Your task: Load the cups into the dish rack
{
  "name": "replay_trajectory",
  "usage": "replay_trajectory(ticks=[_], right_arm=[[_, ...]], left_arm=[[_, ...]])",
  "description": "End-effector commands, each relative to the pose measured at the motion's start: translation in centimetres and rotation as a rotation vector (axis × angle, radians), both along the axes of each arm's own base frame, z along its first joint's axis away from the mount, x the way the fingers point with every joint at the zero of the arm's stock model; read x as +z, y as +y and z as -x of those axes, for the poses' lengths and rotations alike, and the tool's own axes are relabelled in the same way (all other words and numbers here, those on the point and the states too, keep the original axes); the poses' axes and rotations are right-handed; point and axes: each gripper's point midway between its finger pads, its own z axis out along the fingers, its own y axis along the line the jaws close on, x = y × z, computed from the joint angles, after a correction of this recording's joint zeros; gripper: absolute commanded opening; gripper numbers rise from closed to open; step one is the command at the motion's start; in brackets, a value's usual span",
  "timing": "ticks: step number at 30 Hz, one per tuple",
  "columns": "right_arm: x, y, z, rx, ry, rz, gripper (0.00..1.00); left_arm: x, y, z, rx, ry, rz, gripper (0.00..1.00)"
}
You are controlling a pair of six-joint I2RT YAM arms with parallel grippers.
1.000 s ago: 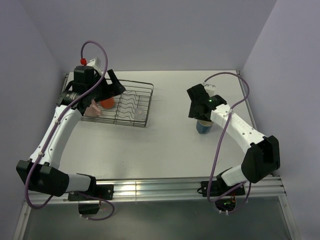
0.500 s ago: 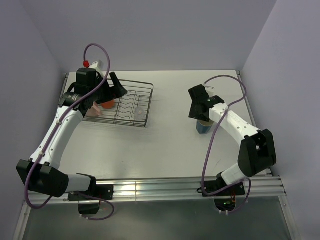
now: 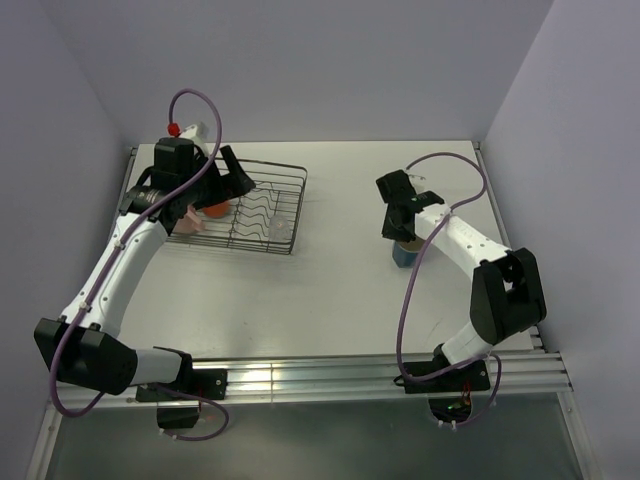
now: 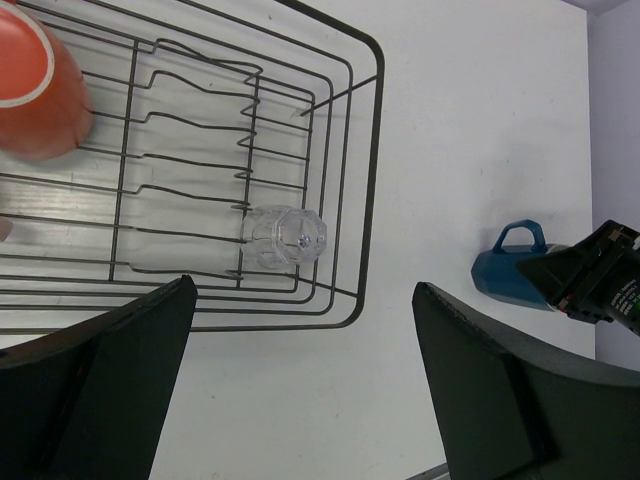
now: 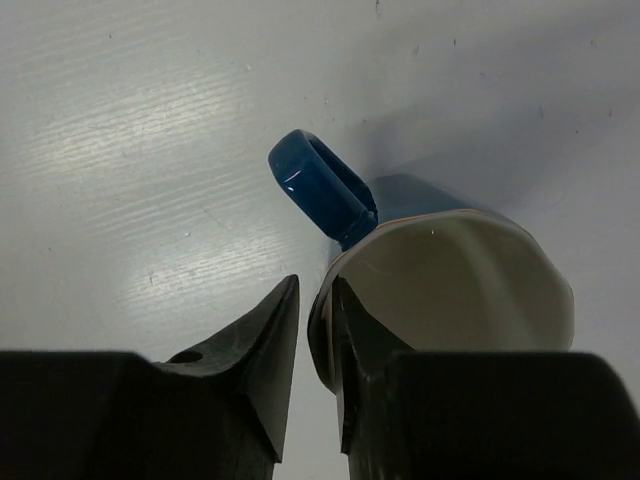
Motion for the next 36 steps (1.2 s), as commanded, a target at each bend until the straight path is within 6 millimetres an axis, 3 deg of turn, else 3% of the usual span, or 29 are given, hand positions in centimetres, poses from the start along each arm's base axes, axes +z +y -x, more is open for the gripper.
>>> replay_trajectory(ticks=[1,4,5,11,20,25,26,27,30,31,32,33,34,36], right_arm=[[-0.8,-0.5,-0.4,-0.006,0.001,0.002,0.26],[-1.1,-0.6,-0.5,0.001,0.012,0.007,0.10],[-1.1,-0.7,-0.5,0.003,0.012,0.010,0.00],[0.5,-1.3,-0.5,0.000,-0.013,0.003,0.00],[9.4,-0.5,-1.8,0.025,-0.178,-0.074,0.00],[18.8,3.3,-4.5,0.120,-0.369,-0.262,0.00],[22.7,4.4,-5.4,0.138,-0.454,-0.329,0.00],[23.8,6.3,-5.9,0.195,-0.457,-0.411,0.00],[30.8,10.6,-7.1,0.320,-0.598,-0.635,0.00],[32.0,12.6,-7.6,0.386,-0.606,-0.727,0.00],[34.6,13.3,-7.7,0.426,-0.654,-0.769,0.00],[34.2,14.3,-8.8,0.443,-0.634,-0.796,0.00],[35.7,15.3,-8.6,0.485,-0.653,-0.854,0.00],[36.8,16.2,-8.8,0.524,-0.674,-0.918,0.00]], left_arm=[[0.3,-0.7,0.0,-0.020,-0.024,0.031,0.97],[0.0,-0.8,0.0,-0.018,-0.023,0.040,0.97],[0.0,-0.9,-0.1,-0.015,-0.023,0.045,0.97],[0.0,-1.2,-0.3,-0.020,-0.023,0.060,0.97],[0.7,-2.6,-0.6,-0.084,-0.039,0.109,0.97],[2.0,-4.0,-0.6,-0.155,-0.079,0.160,0.98],[2.4,-4.1,-0.7,-0.162,-0.094,0.172,0.98],[3.4,-4.5,-0.9,-0.180,-0.129,0.192,0.98],[5.2,-5.1,-2.0,-0.194,-0.195,0.232,0.99],[6.4,-5.3,-2.3,-0.213,-0.217,0.255,0.99],[7.0,-5.6,-2.5,-0.223,-0.222,0.283,0.99],[7.3,-5.7,-3.0,-0.229,-0.233,0.300,0.99],[8.6,-6.1,-3.4,-0.248,-0.281,0.346,0.99],[9.3,-6.6,-3.9,-0.277,-0.313,0.405,0.99]])
